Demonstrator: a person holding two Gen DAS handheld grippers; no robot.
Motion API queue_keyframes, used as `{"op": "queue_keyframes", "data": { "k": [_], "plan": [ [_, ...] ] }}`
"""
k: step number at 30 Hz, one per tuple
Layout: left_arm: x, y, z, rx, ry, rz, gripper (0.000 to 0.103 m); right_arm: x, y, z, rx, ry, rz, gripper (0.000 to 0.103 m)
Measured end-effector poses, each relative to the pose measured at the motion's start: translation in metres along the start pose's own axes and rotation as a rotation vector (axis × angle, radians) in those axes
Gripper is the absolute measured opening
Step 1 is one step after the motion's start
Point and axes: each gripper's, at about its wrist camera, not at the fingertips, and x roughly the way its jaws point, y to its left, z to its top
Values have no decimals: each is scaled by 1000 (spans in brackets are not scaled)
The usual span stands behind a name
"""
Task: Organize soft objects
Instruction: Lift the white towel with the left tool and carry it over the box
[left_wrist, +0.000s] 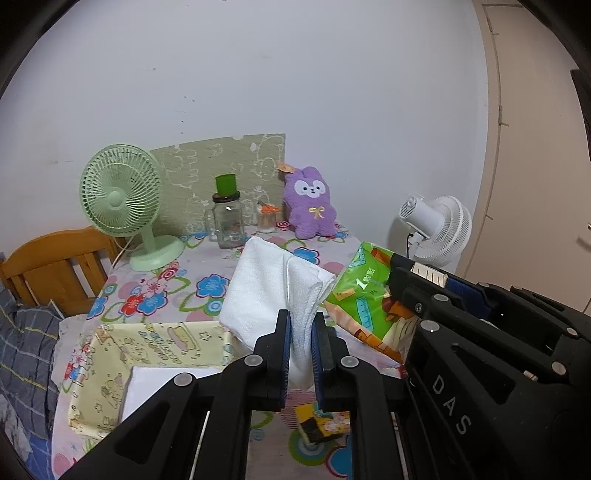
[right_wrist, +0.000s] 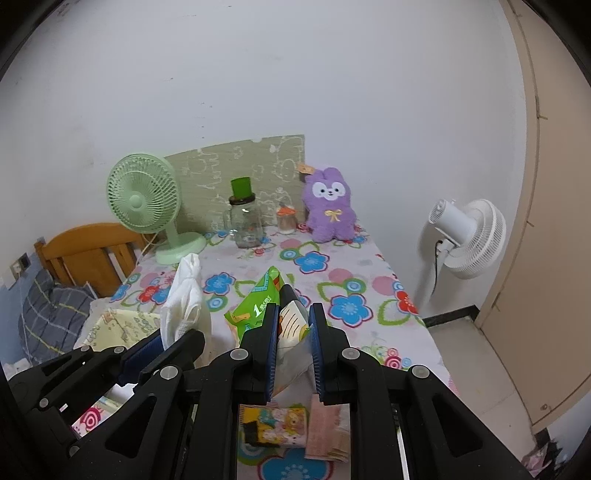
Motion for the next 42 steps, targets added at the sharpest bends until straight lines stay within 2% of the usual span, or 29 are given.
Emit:
{"op": "queue_keyframes", "data": {
  "k": [22, 42],
  "plan": [
    [6, 66, -9, -39, 19, 67, 8, 32, 68, 2, -57, 57, 106, 19],
    [36, 127, -38, -116, 118, 145, 8, 77, 125, -11, -109, 147, 209, 19]
  ]
}}
